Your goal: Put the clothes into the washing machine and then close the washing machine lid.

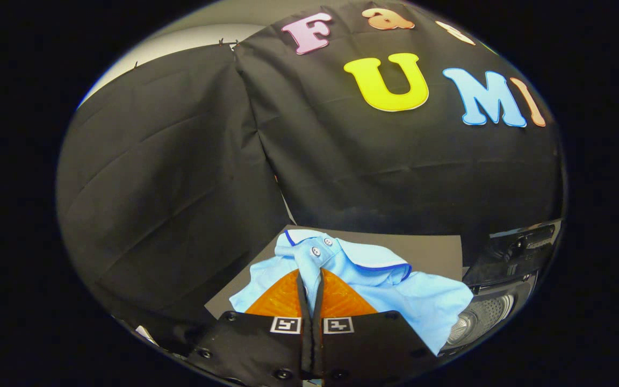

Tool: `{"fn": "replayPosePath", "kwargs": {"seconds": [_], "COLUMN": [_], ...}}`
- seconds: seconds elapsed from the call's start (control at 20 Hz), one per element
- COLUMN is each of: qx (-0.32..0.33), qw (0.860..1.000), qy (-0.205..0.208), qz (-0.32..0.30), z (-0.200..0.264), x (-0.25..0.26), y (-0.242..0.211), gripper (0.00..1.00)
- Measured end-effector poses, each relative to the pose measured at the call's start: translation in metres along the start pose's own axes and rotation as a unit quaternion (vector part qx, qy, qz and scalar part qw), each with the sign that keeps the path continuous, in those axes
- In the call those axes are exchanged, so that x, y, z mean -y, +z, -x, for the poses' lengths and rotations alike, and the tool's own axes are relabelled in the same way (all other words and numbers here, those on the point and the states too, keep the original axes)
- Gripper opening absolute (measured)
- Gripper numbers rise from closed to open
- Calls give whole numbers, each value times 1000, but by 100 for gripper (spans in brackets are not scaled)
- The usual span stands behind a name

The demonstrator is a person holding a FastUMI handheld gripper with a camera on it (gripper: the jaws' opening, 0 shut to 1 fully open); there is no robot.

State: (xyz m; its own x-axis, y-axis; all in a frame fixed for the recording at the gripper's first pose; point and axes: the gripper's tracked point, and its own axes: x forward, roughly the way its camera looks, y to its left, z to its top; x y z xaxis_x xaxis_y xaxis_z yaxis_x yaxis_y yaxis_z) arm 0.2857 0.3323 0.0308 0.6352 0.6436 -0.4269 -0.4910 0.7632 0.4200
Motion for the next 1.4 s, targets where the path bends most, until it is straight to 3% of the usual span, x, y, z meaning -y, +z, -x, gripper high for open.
{"fn": "replayPosePath", "kwargs": {"seconds": [0.75,1.4], "qx": [110,142], "qw": [990,979], "qy": [-34,-134], "qz": [85,48], "z": [87,181], "x": [7,119], "y": [87,111], "gripper": [1,1]}}
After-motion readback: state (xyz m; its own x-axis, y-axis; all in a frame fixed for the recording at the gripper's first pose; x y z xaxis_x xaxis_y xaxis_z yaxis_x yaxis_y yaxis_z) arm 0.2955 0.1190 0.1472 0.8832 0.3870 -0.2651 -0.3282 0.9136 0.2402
